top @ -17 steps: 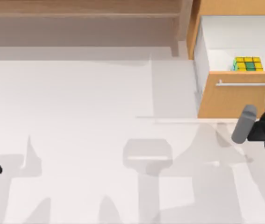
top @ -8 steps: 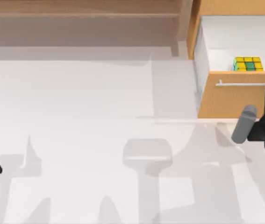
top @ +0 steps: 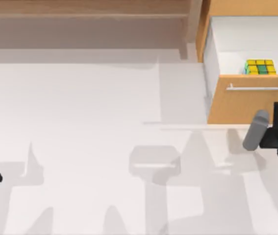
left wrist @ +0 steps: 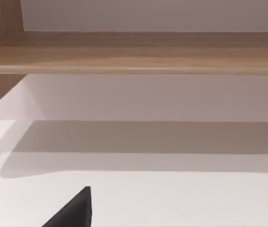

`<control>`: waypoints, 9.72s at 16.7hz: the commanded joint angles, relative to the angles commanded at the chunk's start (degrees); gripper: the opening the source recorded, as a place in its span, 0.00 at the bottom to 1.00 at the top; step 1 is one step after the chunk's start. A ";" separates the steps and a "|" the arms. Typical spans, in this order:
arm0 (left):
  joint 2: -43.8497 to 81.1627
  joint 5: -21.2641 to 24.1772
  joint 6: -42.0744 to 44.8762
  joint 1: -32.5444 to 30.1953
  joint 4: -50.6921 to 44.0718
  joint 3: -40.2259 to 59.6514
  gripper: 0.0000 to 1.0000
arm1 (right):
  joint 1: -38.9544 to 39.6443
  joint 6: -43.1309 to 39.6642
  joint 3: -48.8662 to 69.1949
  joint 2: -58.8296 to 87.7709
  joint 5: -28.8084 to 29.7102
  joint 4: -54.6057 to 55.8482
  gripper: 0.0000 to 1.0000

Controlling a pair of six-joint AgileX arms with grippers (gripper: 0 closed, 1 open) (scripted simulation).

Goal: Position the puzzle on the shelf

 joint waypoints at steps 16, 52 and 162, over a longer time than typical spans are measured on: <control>0.00 0.00 0.00 0.00 0.00 0.00 1.00 | 1.63 0.03 -4.15 2.36 1.75 2.62 1.00; 0.00 0.00 0.00 0.00 0.00 0.00 1.00 | -10.05 96.78 118.05 22.28 -18.86 -176.91 1.00; 0.00 0.00 0.00 0.00 0.00 0.00 1.00 | 26.15 94.49 95.59 18.12 -5.14 -101.73 0.00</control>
